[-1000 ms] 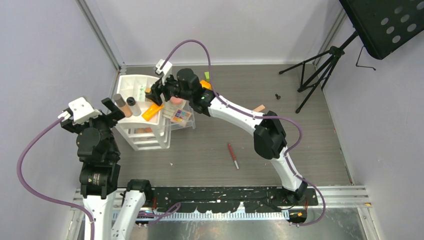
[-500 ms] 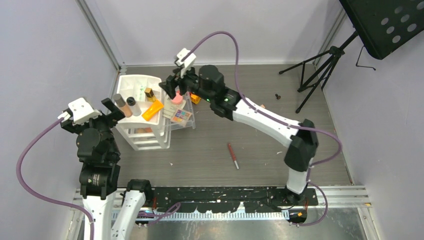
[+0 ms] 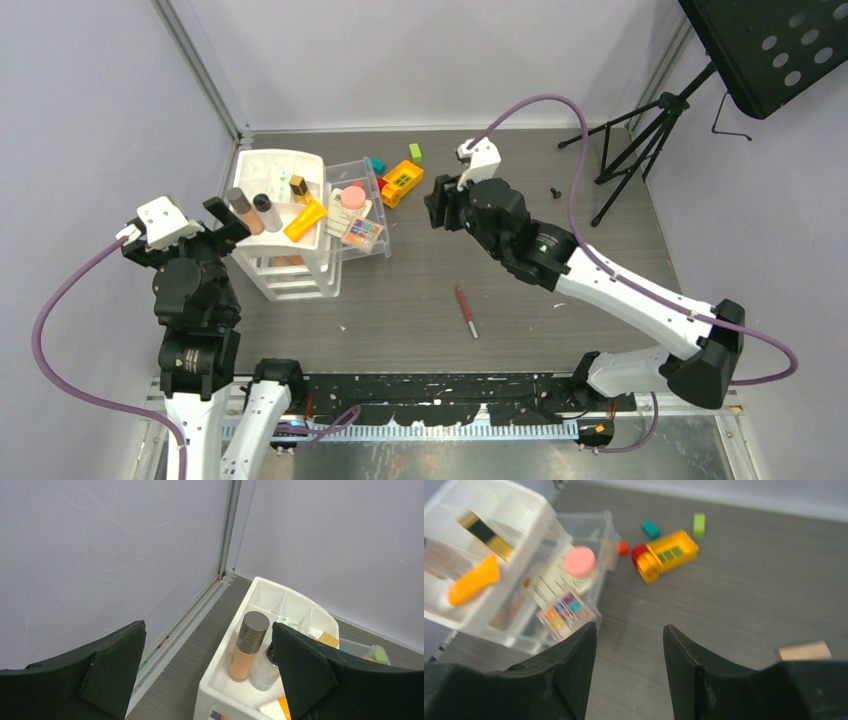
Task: Organize the makeup
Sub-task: Pick up the makeup from the center of the board.
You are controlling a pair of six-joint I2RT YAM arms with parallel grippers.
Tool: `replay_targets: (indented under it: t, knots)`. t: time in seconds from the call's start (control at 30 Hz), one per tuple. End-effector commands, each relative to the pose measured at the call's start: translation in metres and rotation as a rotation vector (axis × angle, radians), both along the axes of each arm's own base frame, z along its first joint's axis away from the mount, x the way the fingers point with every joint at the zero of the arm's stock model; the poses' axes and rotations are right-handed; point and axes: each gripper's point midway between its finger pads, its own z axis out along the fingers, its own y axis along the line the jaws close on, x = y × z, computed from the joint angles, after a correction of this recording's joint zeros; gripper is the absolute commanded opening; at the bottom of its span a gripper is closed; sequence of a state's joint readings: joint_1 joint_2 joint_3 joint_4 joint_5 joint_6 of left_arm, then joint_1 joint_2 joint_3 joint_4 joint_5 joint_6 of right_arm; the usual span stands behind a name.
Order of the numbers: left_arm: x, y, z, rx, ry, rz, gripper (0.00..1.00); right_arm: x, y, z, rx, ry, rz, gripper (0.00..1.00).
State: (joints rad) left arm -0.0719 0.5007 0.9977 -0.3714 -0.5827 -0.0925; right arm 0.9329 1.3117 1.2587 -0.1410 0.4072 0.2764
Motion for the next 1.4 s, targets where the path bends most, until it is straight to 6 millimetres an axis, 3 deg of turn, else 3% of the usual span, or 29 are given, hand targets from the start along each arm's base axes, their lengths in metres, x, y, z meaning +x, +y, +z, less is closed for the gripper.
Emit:
replay_targets:
  t: [0.0, 0.2, 0.37, 0.53, 0.73, 1.0, 1.37]
  knots:
    - [0.000, 0.001, 0.007, 0.004, -0.027, 0.005, 1.00, -0.025, -0.047, -0.070, -0.121, 0.216, -0.124, 0.56]
    - [0.003, 0.000, 0.006, 0.007, -0.017, 0.001, 1.00, -0.059, -0.074, -0.139, -0.249, 0.431, -0.148, 0.55]
    - [0.006, -0.001, 0.004, 0.007, -0.008, -0.007, 1.00, -0.094, -0.077, -0.192, -0.258, 0.567, -0.129, 0.56]
    - [0.009, -0.003, 0.002, 0.006, -0.003, -0.018, 1.00, -0.121, -0.076, -0.231, -0.303, 0.631, -0.104, 0.55]
    - [0.010, -0.004, 0.002, 0.007, 0.001, -0.022, 1.00, -0.131, -0.072, -0.256, -0.328, 0.665, -0.085, 0.48]
    - [0.008, -0.005, 0.002, 0.008, -0.003, -0.027, 1.00, -0.136, -0.079, -0.286, -0.402, 0.708, -0.100, 0.48]
    - [0.009, -0.006, 0.002, 0.009, -0.001, -0.034, 1.00, -0.144, -0.076, -0.311, -0.394, 0.750, -0.076, 0.39]
